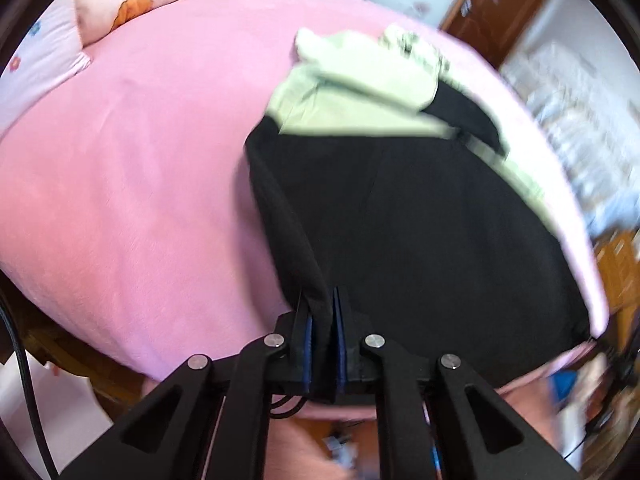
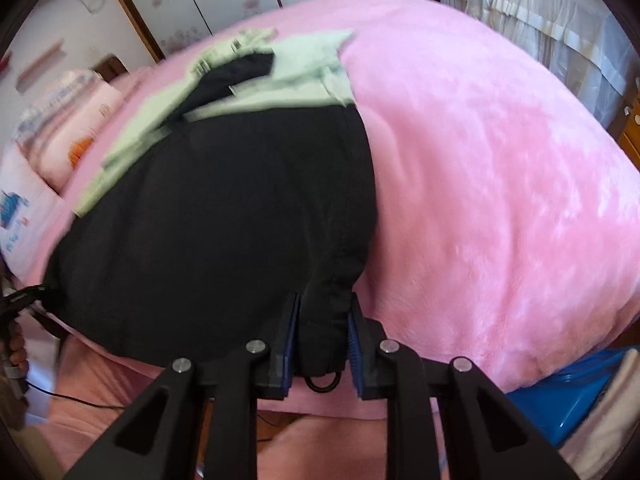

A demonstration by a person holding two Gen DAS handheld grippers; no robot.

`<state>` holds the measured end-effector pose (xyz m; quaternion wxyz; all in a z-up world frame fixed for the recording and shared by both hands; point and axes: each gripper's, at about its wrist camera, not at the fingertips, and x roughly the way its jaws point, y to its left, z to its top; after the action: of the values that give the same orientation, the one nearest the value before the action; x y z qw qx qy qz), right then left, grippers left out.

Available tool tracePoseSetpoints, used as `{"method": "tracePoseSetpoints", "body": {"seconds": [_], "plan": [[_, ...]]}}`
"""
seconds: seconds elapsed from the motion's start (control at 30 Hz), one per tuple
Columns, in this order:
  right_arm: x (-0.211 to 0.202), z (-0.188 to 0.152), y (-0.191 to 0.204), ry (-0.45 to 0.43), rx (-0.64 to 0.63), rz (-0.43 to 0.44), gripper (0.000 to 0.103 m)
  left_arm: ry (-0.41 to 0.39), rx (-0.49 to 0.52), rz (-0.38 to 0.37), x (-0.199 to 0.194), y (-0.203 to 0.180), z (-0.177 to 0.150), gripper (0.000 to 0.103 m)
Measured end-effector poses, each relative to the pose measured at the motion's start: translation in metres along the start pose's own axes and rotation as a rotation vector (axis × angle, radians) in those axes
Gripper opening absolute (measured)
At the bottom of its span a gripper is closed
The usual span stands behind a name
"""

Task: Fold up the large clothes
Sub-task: 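Lift the black hem with both grippers and fold it toward the hood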

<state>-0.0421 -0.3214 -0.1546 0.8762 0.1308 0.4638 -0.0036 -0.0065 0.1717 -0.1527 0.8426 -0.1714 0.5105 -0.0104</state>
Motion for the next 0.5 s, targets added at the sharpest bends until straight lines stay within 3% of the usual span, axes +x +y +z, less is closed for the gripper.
{"method": "tracePoseSetpoints", "body": {"seconds": [0.1,0.27,0.4,0.5], "plan": [[-0.026,0.028,0.012,-0.079,-0.005,0.049,0.02,-0.057,-0.06,-0.093,-0.021,-0.009,0.028,0.007],[-0.053,0.091,0.028,-0.197,-0.008,0.1,0.019,-0.2,-0.083,-0.125,-0.052,-0.026,0.095,0.004],[-0.049,0.158,0.044,-0.253,-0.044,0.091,0.018,-0.307,-0.034,-0.048,-0.057,-0.045,0.163,0.004],[-0.036,0.194,0.051,-0.26,-0.037,0.066,0.015,-0.291,0.041,-0.006,-0.045,-0.05,0.193,0.004]]}}
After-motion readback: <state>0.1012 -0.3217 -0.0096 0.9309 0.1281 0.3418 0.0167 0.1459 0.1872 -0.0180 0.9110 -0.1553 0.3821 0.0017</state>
